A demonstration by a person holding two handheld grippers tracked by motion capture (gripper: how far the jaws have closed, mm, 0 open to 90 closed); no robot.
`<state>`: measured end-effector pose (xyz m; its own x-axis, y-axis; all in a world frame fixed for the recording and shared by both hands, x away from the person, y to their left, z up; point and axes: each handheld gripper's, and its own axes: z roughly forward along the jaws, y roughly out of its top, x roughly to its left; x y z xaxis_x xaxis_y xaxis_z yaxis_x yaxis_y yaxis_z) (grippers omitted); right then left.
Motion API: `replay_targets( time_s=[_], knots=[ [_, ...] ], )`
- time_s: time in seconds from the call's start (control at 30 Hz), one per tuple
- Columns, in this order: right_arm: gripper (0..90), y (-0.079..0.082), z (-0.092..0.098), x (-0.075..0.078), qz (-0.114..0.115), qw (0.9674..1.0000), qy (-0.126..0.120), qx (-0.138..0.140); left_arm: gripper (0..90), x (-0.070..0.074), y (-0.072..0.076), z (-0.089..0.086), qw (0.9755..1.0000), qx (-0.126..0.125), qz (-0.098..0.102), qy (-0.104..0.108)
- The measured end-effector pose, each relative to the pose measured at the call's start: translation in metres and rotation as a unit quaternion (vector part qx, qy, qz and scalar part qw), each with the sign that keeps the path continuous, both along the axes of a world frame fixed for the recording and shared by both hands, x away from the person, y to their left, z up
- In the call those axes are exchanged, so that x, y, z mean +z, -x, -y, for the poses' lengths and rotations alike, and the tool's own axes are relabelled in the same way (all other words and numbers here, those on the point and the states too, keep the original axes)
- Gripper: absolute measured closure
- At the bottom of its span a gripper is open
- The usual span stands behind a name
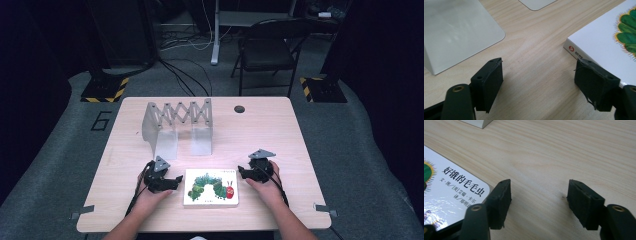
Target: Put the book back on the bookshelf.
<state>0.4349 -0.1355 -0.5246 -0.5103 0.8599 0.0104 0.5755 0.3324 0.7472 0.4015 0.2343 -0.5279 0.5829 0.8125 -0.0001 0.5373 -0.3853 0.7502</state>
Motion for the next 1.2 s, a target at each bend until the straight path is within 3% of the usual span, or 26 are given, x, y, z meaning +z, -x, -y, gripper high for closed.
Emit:
replay_targets(
  time_s=[0.17, 0.3, 0.37, 0.53, 0.83, 1.13, 1.2],
  knots=[
    [41.7, 0.000, 0.002, 0.002, -0.006, 1.0000, 0.004, -0.001, 32.6, 0.002, 0.001, 0.000, 1.0000, 0.004, 0.000, -0.003],
    [43.2, 0.001, 0.001, 0.004, -0.009, 0.9999, 0.009, -0.003, 34.0, 0.004, 0.001, 0.000, 0.9999, -0.002, -0.013, -0.003],
    [43.3, 0.002, -0.001, 0.005, -0.007, 0.9999, 0.002, -0.011, 34.7, 0.005, 0.003, 0.001, 0.9999, -0.003, -0.010, -0.002],
    [43.3, 0.001, 0.002, 0.007, 0.002, 1.0000, 0.004, 0.004, 35.1, 0.008, 0.005, 0.001, 1.0000, -0.009, -0.004, 0.003],
    [45.0, 0.003, 0.001, 0.009, -0.016, 0.9998, -0.015, 0.001, 35.9, 0.013, 0.008, 0.002, 0.9999, -0.012, -0.006, 0.005],
    [46.2, 0.004, 0.002, 0.012, -0.021, 0.9997, -0.005, 0.008, 38.7, 0.019, 0.014, 0.005, 0.9997, -0.021, -0.008, 0.000],
    [47.6, 0.005, 0.001, 0.013, -0.022, 0.9997, -0.007, 0.009, 40.4, 0.020, 0.016, 0.006, 0.9996, -0.026, -0.012, 0.007]
  ],
)
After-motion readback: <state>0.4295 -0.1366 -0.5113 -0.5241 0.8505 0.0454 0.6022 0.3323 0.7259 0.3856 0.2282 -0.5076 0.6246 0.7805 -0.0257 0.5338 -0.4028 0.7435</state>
